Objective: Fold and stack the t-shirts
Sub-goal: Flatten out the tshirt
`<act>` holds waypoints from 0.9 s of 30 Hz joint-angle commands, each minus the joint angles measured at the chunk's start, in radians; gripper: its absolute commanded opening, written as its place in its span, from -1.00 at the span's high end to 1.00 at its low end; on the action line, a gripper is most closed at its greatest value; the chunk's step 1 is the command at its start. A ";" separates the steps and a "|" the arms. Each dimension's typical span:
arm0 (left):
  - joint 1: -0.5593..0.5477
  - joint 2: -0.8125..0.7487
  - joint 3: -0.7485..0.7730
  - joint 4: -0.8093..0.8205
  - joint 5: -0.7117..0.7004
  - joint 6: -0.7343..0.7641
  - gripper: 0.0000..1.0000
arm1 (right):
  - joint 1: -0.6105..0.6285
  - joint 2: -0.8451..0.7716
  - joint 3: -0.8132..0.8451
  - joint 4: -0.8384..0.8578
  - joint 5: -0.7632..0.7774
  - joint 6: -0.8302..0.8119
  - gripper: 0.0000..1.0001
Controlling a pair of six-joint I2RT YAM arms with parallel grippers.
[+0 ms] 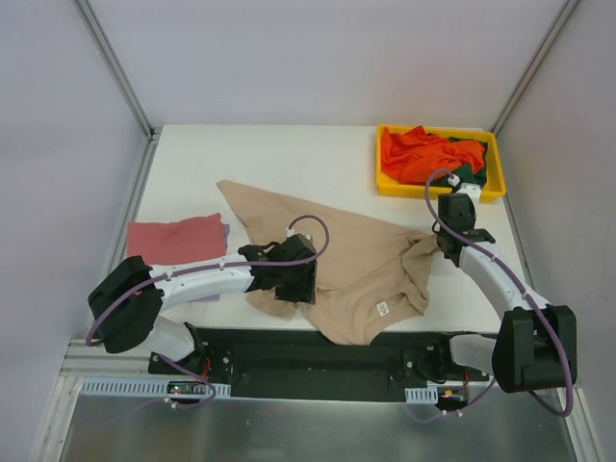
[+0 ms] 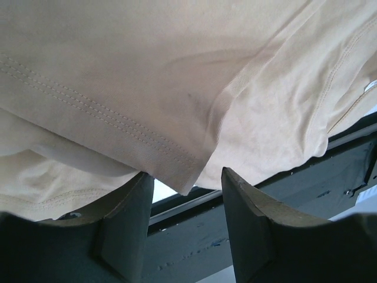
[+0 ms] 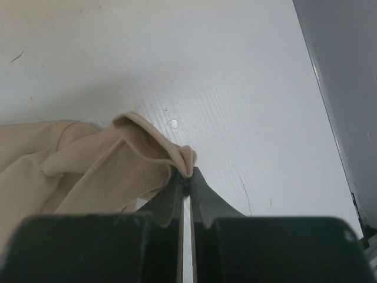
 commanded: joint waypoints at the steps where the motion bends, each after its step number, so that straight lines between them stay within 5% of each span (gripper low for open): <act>1: -0.010 0.021 0.066 -0.077 -0.066 -0.012 0.02 | -0.008 -0.004 0.022 -0.004 -0.008 0.018 0.99; 9: -0.011 0.055 0.117 -0.164 -0.166 0.002 0.05 | -0.008 0.013 0.031 -0.013 0.004 0.017 0.99; 14: -0.011 0.104 0.163 -0.195 -0.186 0.016 0.21 | -0.008 0.022 0.036 -0.021 0.006 0.014 0.99; 20: -0.019 0.133 0.198 -0.210 -0.183 0.024 0.65 | -0.008 0.030 0.039 -0.022 0.009 0.014 0.99; 27: -0.026 0.090 0.209 -0.250 -0.188 0.034 0.68 | -0.008 0.034 0.044 -0.028 0.015 0.014 0.99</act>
